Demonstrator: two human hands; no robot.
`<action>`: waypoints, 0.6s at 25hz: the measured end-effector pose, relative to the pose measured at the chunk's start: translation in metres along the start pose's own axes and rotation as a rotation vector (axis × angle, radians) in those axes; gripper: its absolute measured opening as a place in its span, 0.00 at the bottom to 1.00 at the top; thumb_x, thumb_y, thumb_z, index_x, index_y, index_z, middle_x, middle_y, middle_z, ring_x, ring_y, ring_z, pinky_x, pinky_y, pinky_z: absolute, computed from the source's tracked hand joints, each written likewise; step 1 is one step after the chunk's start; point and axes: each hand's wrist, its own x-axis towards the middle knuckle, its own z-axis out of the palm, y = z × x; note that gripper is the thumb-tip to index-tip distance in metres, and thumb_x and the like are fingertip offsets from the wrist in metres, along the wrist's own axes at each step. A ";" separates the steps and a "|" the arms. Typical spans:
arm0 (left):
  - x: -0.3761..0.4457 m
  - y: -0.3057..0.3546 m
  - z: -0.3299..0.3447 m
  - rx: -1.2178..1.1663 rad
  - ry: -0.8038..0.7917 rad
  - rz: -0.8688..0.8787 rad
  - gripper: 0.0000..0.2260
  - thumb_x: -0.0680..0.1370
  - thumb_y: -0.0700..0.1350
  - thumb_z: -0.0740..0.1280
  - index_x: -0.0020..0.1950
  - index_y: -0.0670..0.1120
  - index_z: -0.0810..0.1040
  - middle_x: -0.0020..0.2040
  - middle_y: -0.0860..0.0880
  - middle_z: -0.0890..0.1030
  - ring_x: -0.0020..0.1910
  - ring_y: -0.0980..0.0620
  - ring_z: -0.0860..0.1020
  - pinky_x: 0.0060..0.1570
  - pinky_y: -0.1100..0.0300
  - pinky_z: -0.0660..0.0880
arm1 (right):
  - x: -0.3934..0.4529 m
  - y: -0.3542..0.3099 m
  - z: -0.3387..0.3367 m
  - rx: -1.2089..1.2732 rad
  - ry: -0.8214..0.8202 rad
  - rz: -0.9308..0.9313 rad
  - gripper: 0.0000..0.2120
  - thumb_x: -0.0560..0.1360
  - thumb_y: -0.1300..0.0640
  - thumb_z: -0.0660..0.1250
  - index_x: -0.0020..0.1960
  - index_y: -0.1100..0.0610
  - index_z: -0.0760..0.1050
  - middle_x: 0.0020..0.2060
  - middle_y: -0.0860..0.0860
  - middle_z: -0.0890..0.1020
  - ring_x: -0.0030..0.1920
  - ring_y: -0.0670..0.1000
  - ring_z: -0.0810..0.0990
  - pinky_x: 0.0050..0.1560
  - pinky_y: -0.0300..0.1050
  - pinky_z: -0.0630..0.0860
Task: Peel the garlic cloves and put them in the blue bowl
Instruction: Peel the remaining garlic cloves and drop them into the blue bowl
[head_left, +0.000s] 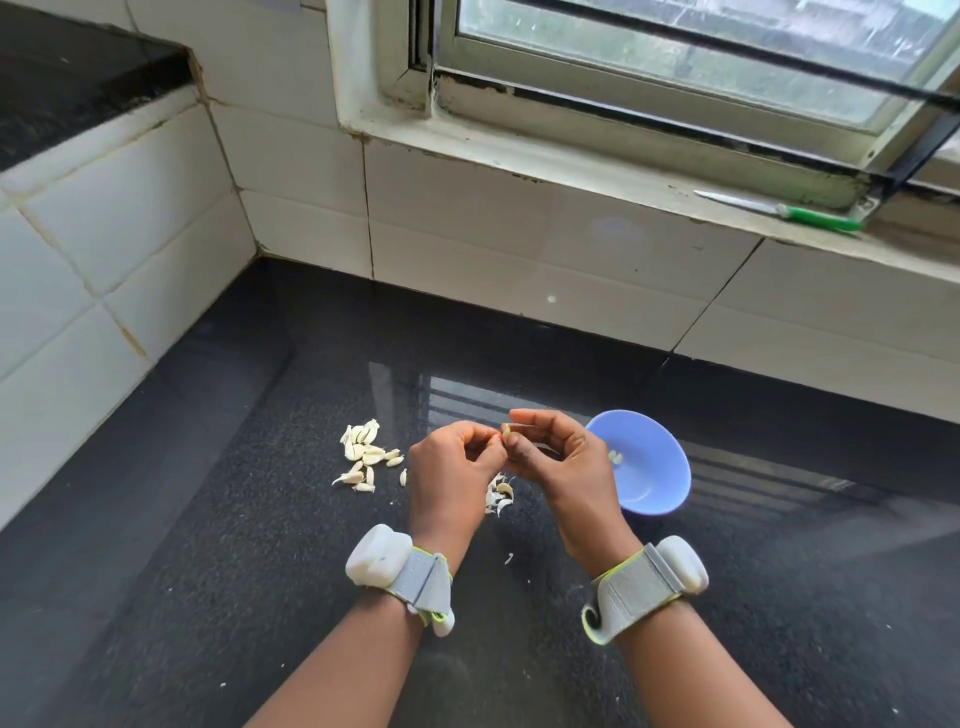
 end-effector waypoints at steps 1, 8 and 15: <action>0.000 -0.001 0.000 0.008 -0.002 0.005 0.03 0.72 0.44 0.72 0.42 0.46 0.84 0.36 0.50 0.84 0.35 0.55 0.80 0.39 0.59 0.77 | 0.000 0.000 0.001 -0.018 0.004 0.001 0.10 0.73 0.67 0.72 0.52 0.57 0.80 0.45 0.57 0.85 0.48 0.55 0.85 0.47 0.49 0.82; -0.001 -0.005 -0.001 -0.046 -0.036 0.092 0.05 0.75 0.45 0.70 0.49 0.49 0.84 0.43 0.53 0.84 0.40 0.59 0.80 0.42 0.66 0.76 | 0.000 0.001 -0.001 -0.064 0.070 -0.021 0.15 0.72 0.67 0.73 0.54 0.55 0.75 0.42 0.55 0.83 0.45 0.52 0.83 0.48 0.47 0.82; 0.003 -0.005 -0.004 -0.025 -0.075 0.148 0.05 0.74 0.45 0.71 0.48 0.48 0.85 0.41 0.54 0.85 0.39 0.59 0.81 0.41 0.63 0.77 | 0.000 -0.001 -0.003 -0.058 0.091 -0.033 0.15 0.72 0.67 0.73 0.54 0.56 0.74 0.43 0.57 0.85 0.47 0.54 0.85 0.49 0.46 0.81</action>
